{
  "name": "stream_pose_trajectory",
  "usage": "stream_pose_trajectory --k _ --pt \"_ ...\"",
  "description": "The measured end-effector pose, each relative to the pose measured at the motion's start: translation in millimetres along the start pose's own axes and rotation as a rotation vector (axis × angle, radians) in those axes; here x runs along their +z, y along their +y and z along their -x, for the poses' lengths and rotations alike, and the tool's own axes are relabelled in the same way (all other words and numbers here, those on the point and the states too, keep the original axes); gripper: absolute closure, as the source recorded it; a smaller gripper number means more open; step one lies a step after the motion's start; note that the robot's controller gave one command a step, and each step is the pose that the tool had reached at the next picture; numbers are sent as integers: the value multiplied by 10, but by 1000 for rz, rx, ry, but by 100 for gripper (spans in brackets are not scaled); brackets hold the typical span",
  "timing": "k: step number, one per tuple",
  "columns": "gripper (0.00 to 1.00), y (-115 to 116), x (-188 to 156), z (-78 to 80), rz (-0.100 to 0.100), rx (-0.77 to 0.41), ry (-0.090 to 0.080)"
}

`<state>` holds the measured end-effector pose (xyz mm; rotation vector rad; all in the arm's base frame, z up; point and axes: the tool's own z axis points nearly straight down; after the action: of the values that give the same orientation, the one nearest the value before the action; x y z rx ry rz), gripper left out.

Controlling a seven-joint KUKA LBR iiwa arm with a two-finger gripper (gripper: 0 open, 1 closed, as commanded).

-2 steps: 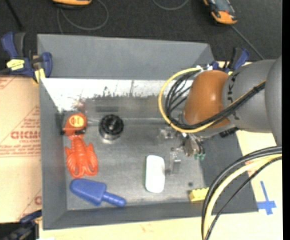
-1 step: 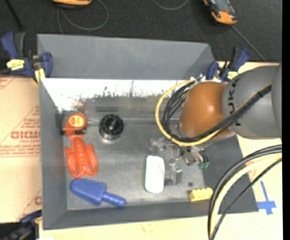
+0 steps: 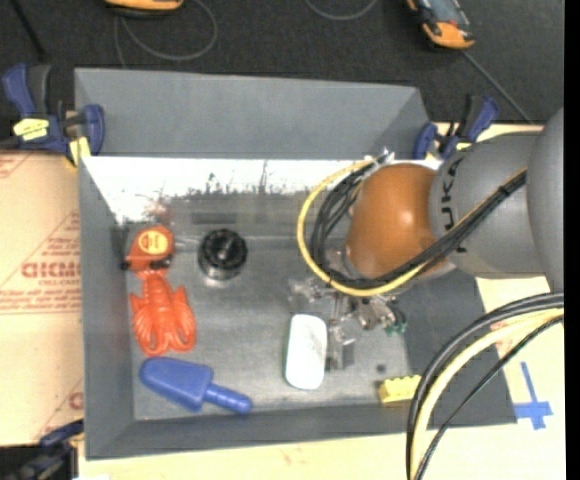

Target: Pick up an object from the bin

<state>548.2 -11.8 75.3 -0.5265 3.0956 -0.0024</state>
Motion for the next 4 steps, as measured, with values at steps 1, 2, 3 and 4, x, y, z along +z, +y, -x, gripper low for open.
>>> stream_pose_trajectory --k 1,2,3,4 --pt "0 88 29 88 0 -115 -2" --pt "100 157 47 176 0 -367 -4" --pt "100 157 47 176 0 -368 -4" --pt "100 231 -420 122 5 -377 6"
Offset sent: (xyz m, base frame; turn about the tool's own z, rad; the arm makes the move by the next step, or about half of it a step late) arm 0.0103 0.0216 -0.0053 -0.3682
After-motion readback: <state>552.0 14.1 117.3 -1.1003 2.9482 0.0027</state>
